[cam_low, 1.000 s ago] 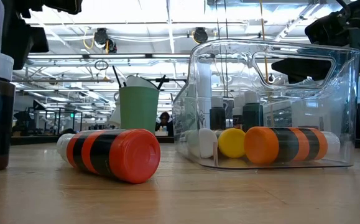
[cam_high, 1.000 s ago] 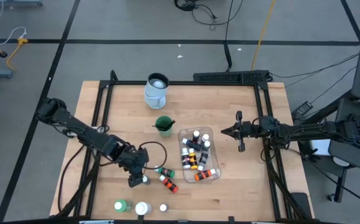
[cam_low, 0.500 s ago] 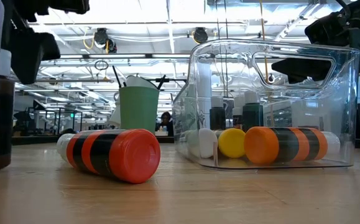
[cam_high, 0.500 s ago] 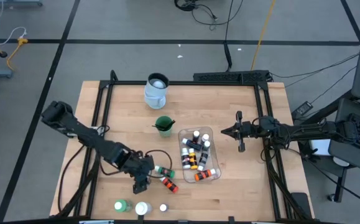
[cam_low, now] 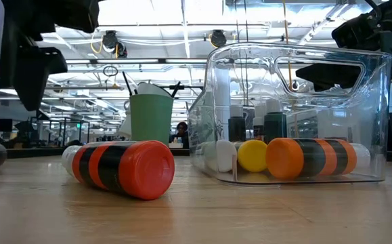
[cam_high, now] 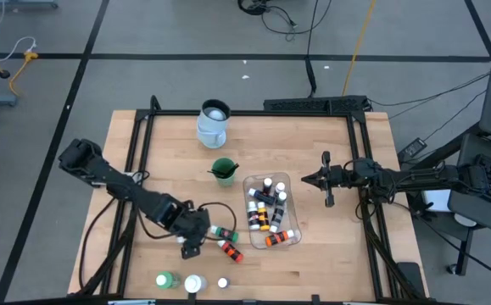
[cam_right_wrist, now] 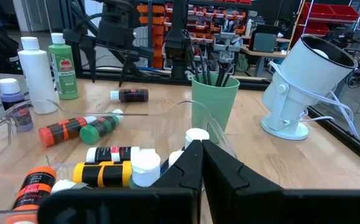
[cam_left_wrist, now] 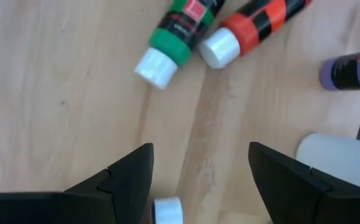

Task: Pick & Place Paint Supplies
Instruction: Put the small green paint bottle into the transparent bin

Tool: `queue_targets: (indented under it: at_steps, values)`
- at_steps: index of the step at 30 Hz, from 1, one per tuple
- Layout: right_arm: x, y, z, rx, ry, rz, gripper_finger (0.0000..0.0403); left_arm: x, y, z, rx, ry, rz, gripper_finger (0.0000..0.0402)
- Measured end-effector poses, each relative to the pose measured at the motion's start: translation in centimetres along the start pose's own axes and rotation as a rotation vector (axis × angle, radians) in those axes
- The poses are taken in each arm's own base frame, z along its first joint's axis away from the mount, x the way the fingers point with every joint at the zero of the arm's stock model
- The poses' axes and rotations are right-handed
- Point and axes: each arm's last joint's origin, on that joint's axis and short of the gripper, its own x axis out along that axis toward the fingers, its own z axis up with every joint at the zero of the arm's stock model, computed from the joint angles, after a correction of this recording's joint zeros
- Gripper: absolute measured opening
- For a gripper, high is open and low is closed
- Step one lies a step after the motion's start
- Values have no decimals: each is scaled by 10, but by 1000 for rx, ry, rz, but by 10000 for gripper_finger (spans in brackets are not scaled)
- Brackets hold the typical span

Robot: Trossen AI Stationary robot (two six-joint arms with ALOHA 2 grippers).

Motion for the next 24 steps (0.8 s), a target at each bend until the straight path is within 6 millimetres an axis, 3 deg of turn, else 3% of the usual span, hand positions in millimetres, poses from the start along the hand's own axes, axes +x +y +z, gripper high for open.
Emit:
queue_targets:
  at_steps: [24]
  values:
    - [0,0,0,-1,0,0,4,0,4,4,-33,13,-14,264]
